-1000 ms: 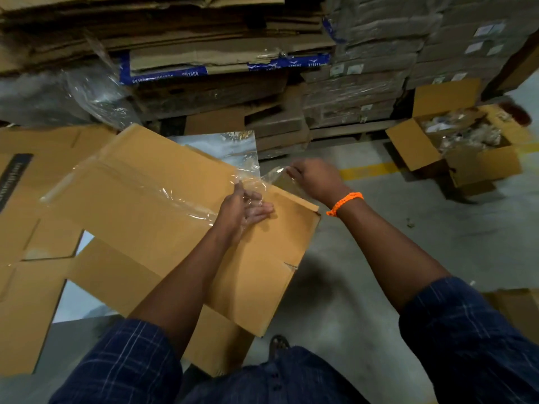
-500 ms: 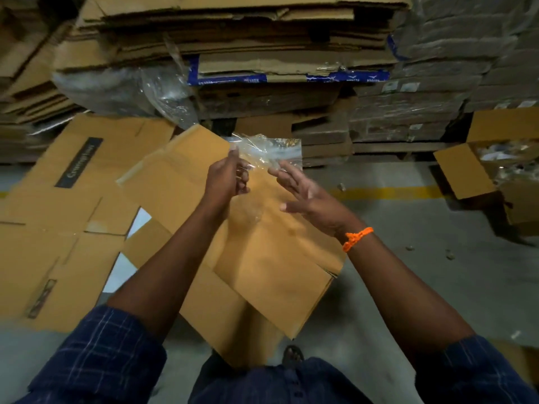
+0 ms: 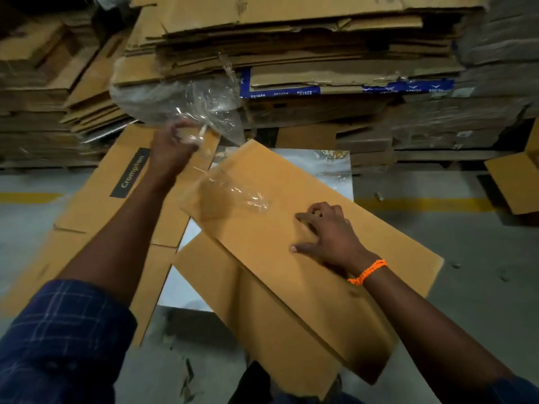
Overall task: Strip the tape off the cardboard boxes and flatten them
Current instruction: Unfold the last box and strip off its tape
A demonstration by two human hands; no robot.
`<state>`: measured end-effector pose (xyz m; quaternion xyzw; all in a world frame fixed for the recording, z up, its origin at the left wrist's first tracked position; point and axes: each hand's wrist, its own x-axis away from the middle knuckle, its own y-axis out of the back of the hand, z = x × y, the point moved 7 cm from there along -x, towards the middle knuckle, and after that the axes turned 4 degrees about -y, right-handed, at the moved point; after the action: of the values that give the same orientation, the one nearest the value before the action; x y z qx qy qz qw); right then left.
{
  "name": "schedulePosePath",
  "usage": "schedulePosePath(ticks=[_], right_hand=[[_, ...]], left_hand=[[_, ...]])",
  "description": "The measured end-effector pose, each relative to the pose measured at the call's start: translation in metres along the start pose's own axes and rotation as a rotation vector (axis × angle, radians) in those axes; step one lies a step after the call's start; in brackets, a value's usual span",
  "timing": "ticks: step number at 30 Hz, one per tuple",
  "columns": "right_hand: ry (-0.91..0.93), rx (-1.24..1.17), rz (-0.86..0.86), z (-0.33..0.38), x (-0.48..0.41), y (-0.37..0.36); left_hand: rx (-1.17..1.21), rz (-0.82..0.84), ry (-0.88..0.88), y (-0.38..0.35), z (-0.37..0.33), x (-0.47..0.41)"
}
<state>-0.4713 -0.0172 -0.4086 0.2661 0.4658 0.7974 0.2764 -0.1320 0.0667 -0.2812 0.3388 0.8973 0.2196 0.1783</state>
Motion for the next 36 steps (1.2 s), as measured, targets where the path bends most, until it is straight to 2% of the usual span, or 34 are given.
schedulePosePath(ticks=[2,5,9,11,14,16,18,19,21,24,26,28,29,31,33,34,36], right_hand=[[-0.066,0.04,-0.048,0.008,-0.006,0.001],[-0.096,0.105,-0.12,0.036,-0.03,0.001],[0.009,-0.078,0.001,0.094,-0.091,-0.014],[0.047,-0.059,0.041,0.12,-0.124,-0.016],[0.116,-0.06,-0.062,0.152,-0.156,0.001],[0.086,-0.366,-0.195,0.167,-0.169,0.024],[0.003,-0.888,-0.204,0.18,-0.18,0.041],[-0.003,-1.076,-0.145,0.19,-0.185,0.045],[0.028,-1.196,0.018,0.215,-0.189,0.046],[0.074,-1.14,0.195,0.238,-0.18,0.035],[0.087,-1.144,0.241,0.235,-0.174,0.032],[0.072,-1.155,0.212,0.219,-0.172,0.035],[0.05,-1.053,0.133,0.206,-0.172,0.037],[-0.015,-0.552,-0.025,0.175,-0.169,0.032],[-0.059,-0.075,0.077,0.151,-0.16,0.003],[-0.075,0.036,0.157,0.141,-0.154,-0.014],[-0.09,0.072,0.21,0.131,-0.146,-0.031]], left_hand=[[-0.229,-0.075,-0.063,0.037,0.026,-0.029],[-0.453,-0.018,-0.098,0.045,0.066,-0.047],[-0.345,0.127,-0.024,0.006,0.088,-0.018],[-0.245,0.229,-0.004,-0.01,0.092,-0.005],[-0.029,0.389,0.115,-0.017,0.101,0.009],[0.187,0.547,0.162,-0.026,0.097,0.029],[0.311,0.638,0.149,-0.035,0.092,0.047],[0.295,0.603,0.128,-0.037,0.093,0.051],[0.235,0.412,0.134,-0.038,0.1,0.046],[0.1,0.131,0.132,-0.032,0.106,0.019],[0.059,0.102,0.092,-0.031,0.105,-0.001],[0.122,0.119,0.116,-0.032,0.106,-0.019],[0.169,0.13,0.147,-0.033,0.108,-0.027],[0.337,0.116,0.28,-0.04,0.115,-0.037],[0.498,0.083,0.431,-0.049,0.129,-0.039],[0.546,0.073,0.487,-0.053,0.136,-0.04],[0.66,0.06,0.605,-0.06,0.148,-0.038]])
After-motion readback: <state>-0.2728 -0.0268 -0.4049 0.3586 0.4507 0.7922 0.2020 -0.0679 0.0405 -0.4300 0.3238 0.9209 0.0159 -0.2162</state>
